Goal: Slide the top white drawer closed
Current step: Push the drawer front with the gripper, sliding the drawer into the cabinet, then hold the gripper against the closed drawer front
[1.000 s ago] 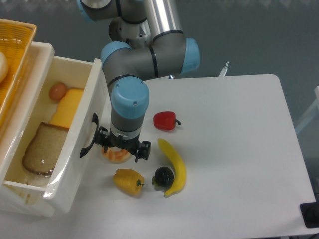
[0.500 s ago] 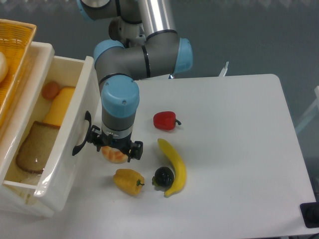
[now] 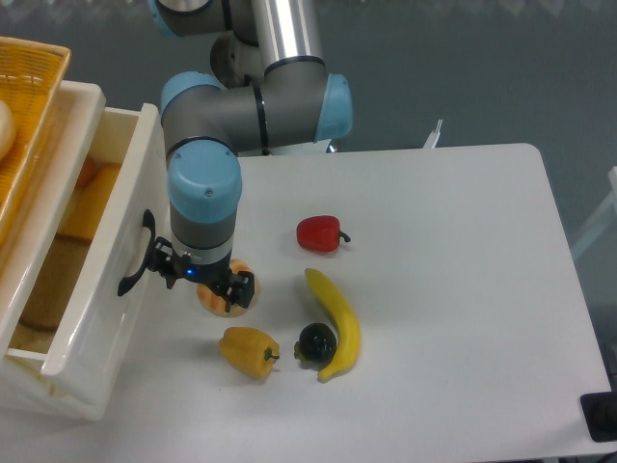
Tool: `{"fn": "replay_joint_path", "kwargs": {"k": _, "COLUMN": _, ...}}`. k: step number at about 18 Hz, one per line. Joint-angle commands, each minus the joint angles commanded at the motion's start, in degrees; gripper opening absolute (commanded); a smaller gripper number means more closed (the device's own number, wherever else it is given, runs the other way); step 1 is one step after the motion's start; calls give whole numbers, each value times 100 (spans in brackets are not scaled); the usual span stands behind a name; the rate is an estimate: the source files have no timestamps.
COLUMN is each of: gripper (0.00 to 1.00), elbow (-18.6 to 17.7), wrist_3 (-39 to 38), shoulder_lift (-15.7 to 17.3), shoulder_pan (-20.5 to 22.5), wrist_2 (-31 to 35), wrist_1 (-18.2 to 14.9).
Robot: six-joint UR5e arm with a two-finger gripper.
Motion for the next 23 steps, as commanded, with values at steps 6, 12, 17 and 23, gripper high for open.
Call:
{"fn": "replay_joint_path", "kwargs": {"k": 6, "gripper": 100, "elbow": 26, "wrist_3": 62, "shoulder_lift": 0, "shoulder_pan": -158, "wrist_2": 9, "wrist_1": 9}}
{"fn": "replay_joint_path", "kwargs": {"k": 12, "gripper": 100, "elbow": 35, "wrist_3": 105, "shoulder_lift": -9, "shoulder_pan": -246, "wrist_2": 9, "wrist_1": 9}}
{"fn": "replay_joint_path", "kwargs": {"k": 17, "gripper": 100, "elbow": 35, "wrist_3": 106, "shoulder_lift": -9, "shoulder_pan": -255, "wrist_2": 0, "wrist_1": 17}}
{"fn": "replay_joint_path", "kwargs": {"k": 23, "gripper": 100, "elbow": 35, "wrist_3": 97, "shoulder_lift": -18, "shoulder_pan": -317, "wrist_2": 0, "wrist_1": 9}}
